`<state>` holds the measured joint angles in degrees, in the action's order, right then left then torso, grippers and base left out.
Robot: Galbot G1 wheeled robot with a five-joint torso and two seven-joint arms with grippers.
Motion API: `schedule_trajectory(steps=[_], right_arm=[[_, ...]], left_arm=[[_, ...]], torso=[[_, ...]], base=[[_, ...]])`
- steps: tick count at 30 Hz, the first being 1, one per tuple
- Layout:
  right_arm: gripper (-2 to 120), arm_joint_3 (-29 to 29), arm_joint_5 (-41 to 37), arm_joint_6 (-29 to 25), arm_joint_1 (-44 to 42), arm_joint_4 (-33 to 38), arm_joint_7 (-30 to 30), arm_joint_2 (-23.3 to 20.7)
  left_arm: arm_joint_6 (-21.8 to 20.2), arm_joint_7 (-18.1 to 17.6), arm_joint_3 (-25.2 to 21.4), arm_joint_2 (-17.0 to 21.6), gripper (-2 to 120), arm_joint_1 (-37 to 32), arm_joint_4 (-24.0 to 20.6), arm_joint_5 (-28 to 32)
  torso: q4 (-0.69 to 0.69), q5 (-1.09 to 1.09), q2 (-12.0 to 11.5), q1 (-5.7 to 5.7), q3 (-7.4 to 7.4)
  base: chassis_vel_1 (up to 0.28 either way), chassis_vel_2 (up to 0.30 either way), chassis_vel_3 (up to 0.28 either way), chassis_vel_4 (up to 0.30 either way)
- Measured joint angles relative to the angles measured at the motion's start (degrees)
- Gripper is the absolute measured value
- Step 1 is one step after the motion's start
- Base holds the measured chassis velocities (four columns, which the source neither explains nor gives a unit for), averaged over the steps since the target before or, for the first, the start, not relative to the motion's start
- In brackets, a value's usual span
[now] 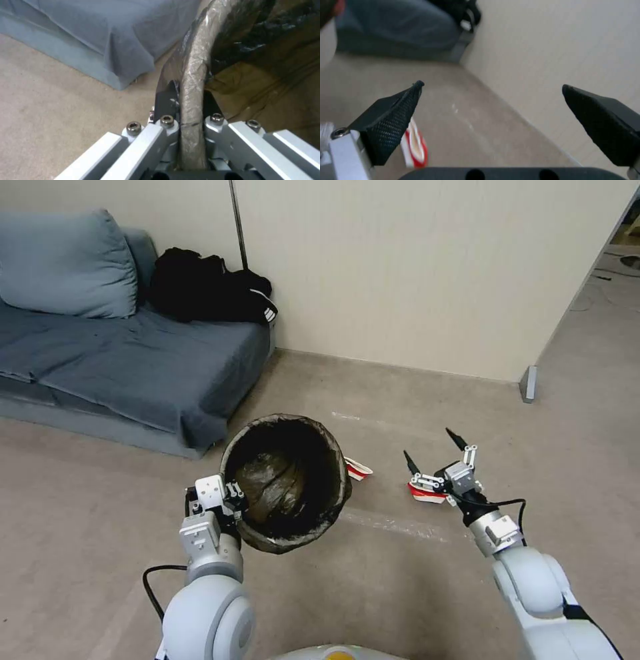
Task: Pick up the trash bin, then pick up the garbage from the floor and place it into the trash bin.
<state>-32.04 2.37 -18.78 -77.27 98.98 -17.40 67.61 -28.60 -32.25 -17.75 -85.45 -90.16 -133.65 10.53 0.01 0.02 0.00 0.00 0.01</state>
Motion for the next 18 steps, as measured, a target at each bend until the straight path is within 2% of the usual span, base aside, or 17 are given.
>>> schedule_trajectory(steps=[1,3,7,11,14,18], right_arm=[[100,0.0,0.0,0.0,0.0,0.0,0.0,0.0],[100,0.6,0.7,-1.7,1.6,-5.7,-3.8,-4.0],[100,0.8,1.8,-3.9,3.4,-11.9,-8.7,-7.3],[100,0.8,2.7,-5.8,5.3,-15.8,-12.4,-8.3],[100,0.3,6.2,-7.7,7.7,-19.6,-16.8,-8.5],[100,-0.1,8.8,-9.2,9.4,-21.8,-19.0,-8.3]], left_arm=[[0.0,0.0,0.0,0.0,0,0.0,0.0,0.0],[0.0,0.0,0.0,0.1,0,0.1,0.2,-0.1],[0.0,0.0,0.0,0.1,0,0.1,0.2,-0.3],[0.1,0.0,0.1,0.0,0,0.0,0.4,-0.6],[0.1,0.0,0.1,0.0,0,-0.1,0.4,-0.9],[0.1,0.0,0.1,-0.1,0,-0.1,0.4,-1.0]], torso=[[0.0,0.0,0.0,0.0,0.0],[-0.01,0.0,0.0,0.0,0.0],[-0.02,-0.01,0.0,0.0,0.0],[-0.01,-0.01,0.0,0.0,0.0],[-0.02,-0.01,0.0,0.0,0.0],[0.0,-0.02,0.0,0.0,0.0]], base=[[0.0,0.0,0.0,0.0],[0.0,0.0,0.0,0.0],[0.0,0.0,0.0,0.0],[0.0,0.0,0.0,0.0],[0.0,0.0,0.0,0.0],[0.0,0.0,0.0,0.0]])
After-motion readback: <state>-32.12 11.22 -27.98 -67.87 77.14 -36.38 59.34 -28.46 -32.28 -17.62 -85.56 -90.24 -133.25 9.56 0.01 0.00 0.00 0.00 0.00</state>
